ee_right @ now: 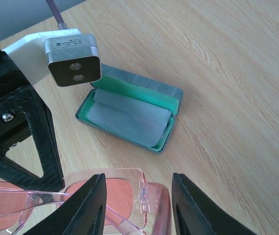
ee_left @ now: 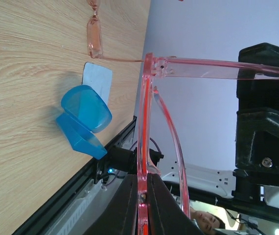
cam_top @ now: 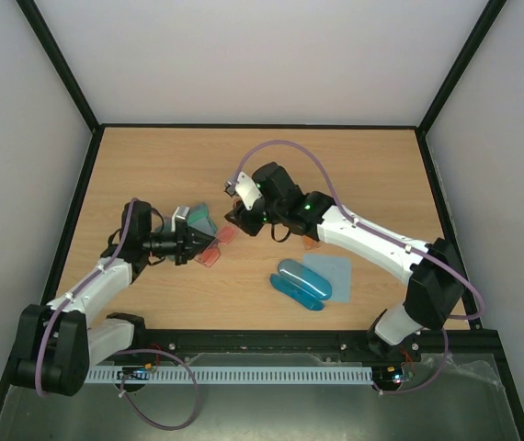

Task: Organize the sunglasses
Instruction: Fold the sunglasses.

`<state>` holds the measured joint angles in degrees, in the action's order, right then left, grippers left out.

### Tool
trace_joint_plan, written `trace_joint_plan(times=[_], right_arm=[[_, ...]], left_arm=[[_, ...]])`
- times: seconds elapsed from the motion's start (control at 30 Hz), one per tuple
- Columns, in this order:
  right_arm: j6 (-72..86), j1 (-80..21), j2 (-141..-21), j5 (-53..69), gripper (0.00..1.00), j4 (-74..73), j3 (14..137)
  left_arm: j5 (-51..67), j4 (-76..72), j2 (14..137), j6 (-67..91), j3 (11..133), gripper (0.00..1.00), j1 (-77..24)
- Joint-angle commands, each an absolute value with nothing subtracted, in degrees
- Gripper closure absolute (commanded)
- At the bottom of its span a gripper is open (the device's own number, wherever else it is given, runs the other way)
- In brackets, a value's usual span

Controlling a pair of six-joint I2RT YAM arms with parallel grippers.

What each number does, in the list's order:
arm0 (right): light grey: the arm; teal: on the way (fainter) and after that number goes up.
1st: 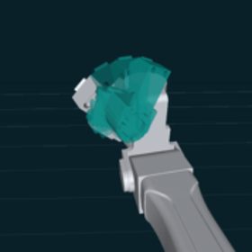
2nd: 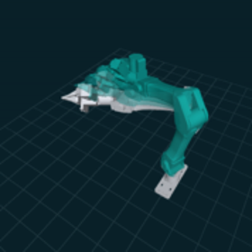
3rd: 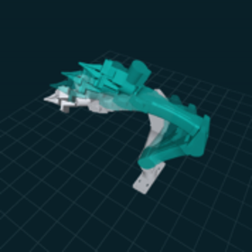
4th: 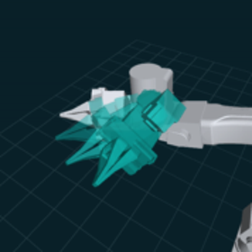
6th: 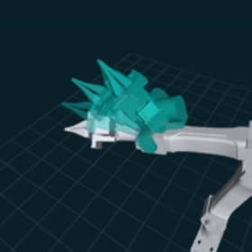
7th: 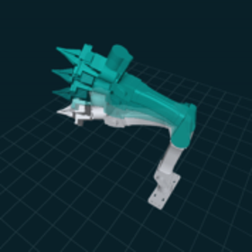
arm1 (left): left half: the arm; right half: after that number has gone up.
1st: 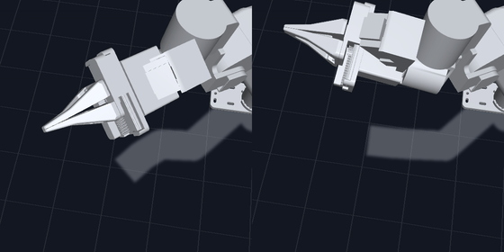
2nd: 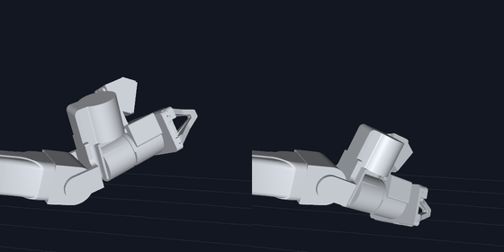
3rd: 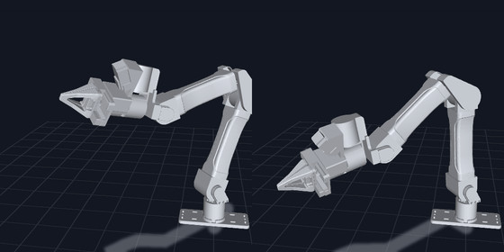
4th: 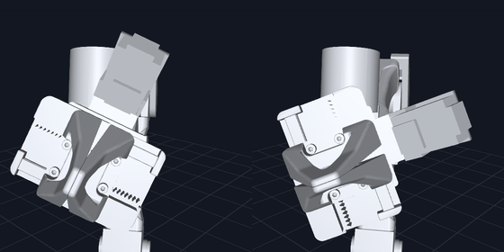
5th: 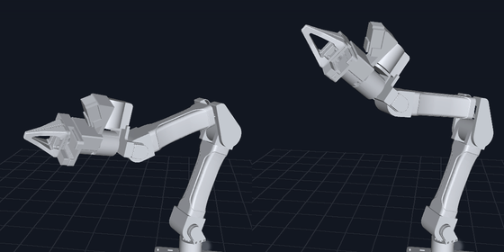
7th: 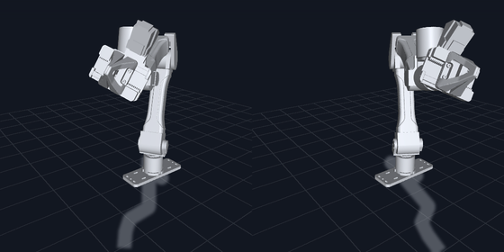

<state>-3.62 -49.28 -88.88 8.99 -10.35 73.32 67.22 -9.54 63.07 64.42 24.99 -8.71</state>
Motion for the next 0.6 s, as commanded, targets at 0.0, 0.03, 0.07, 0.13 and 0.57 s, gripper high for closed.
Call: trace_joint_plan(times=[0.0, 0.03, 0.07, 0.13, 0.57], right_arm=[[-3.4, -49.6, -87.5, 9.1, 0.61, -10.2, 74.0], [-3.3, -49.6, -87.1, 8.6, 0.60, -10.2, 74.0], [-3.0, -49.6, -86.4, 8.4, 0.58, -10.3, 74.0], [-2.4, -49.4, -85.3, 7.9, 0.54, -10.1, 73.9], [24.1, -27.6, -80.4, 30.9, 0.58, 0.5, 70.6]], left_arm=[[67.4, -11.9, 63.7, 66.4, 24.5, 0.98, -8.4], [67.4, -12.0, 63.8, 66.4, 24.5, 0.98, -8.2], [67.5, -12.1, 63.9, 66.4, 24.5, 0.98, -8.1], [67.7, -12.1, 64.0, 66.3, 24.4, 0.98, -7.7], [68.4, -11.2, 64.4, 63.3, 23.4, 0.98, -6.7]])
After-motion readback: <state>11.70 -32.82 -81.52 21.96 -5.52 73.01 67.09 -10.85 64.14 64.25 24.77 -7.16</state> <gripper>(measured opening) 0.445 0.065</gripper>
